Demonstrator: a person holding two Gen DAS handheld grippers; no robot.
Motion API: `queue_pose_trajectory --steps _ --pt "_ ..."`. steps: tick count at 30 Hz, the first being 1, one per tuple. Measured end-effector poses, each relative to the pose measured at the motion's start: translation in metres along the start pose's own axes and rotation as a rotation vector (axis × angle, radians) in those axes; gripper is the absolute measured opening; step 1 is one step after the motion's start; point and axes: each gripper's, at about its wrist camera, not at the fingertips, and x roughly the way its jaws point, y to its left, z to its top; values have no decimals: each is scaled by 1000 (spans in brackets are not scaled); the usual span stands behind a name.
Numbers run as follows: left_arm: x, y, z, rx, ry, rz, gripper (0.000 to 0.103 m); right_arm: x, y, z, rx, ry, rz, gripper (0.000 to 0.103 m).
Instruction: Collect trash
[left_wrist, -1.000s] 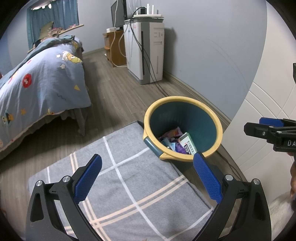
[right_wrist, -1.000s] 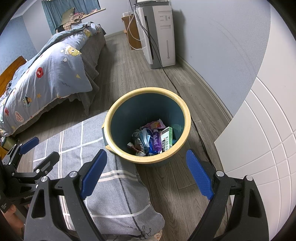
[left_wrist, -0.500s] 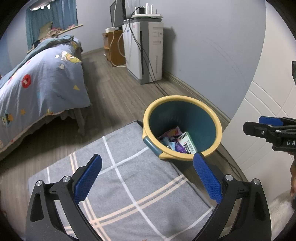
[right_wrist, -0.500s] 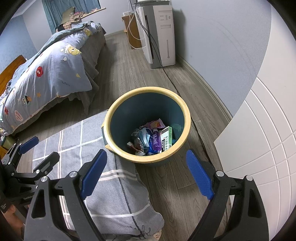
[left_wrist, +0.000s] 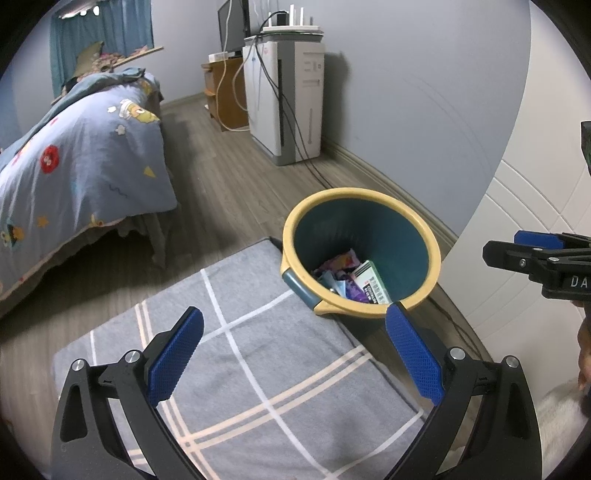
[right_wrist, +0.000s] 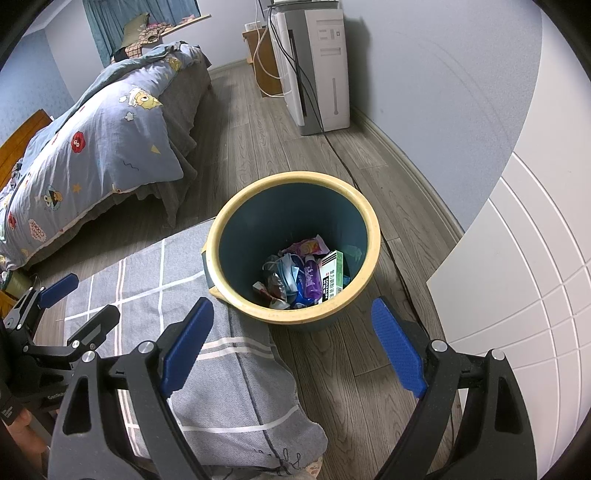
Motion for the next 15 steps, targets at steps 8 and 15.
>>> queue_pose_trajectory --steps 8,15 --pt "5 5 -5 17 26 -3 98 2 -4 -4 10 10 -5 88" --pt "-2 18 -6 19 50 10 98 13 -8 -5 69 45 -30 97"
